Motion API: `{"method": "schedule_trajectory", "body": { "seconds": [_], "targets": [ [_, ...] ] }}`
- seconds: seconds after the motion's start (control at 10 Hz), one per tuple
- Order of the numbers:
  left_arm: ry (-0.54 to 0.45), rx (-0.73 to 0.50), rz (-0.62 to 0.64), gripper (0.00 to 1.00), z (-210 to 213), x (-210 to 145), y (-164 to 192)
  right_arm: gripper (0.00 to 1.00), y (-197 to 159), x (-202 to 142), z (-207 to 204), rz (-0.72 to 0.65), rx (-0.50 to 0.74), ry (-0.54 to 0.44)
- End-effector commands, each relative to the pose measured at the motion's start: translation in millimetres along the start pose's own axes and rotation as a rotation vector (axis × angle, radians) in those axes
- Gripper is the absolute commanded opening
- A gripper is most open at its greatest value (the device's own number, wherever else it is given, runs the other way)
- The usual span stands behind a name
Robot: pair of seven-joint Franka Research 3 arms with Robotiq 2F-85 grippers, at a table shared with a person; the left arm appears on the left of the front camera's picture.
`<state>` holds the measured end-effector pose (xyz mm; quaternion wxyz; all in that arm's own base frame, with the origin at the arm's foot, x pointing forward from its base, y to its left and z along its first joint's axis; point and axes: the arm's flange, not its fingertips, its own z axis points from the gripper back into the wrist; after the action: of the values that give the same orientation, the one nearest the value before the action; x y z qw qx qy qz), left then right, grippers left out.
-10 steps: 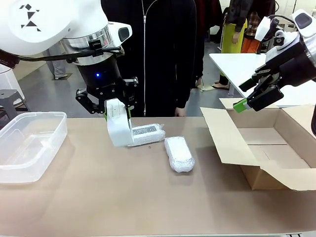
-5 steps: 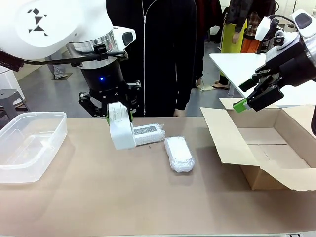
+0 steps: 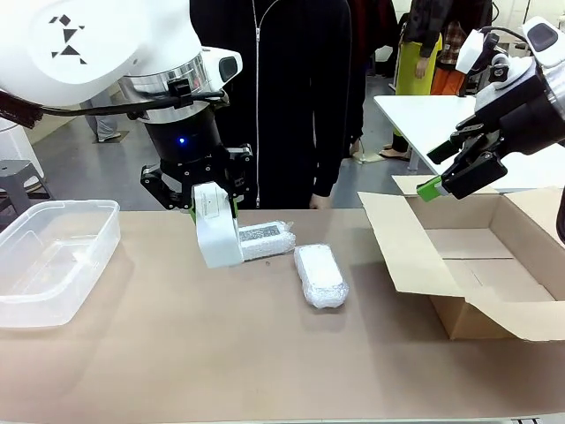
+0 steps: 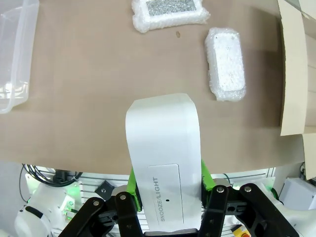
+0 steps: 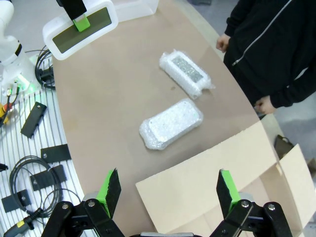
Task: Separate and place wrapped and unwrapped clocks.
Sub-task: If the picked Digital clock is wrapped, place it in the Package Box ; if not, place it in the Organizing box.
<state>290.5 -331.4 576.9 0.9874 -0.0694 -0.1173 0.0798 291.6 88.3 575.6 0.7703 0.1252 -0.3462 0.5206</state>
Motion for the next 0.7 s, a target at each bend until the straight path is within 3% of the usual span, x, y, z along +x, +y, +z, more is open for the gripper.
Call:
{"method": "schedule_trajectory", "body": {
  "seconds": [0.0,0.6],
  "targets": [
    [0.013,-0.008,-0.007,0.03,4.6,0.1,1.8,1.0,1.2,-2.1,-2.0,-0.001,0.017,-0.009],
    [0.013,-0.008,-0.007,0.03,4.6,0.1,1.8,1.0,1.2,-2.1,-2.0,-0.001,0.017,-0.009]
  ]
}}
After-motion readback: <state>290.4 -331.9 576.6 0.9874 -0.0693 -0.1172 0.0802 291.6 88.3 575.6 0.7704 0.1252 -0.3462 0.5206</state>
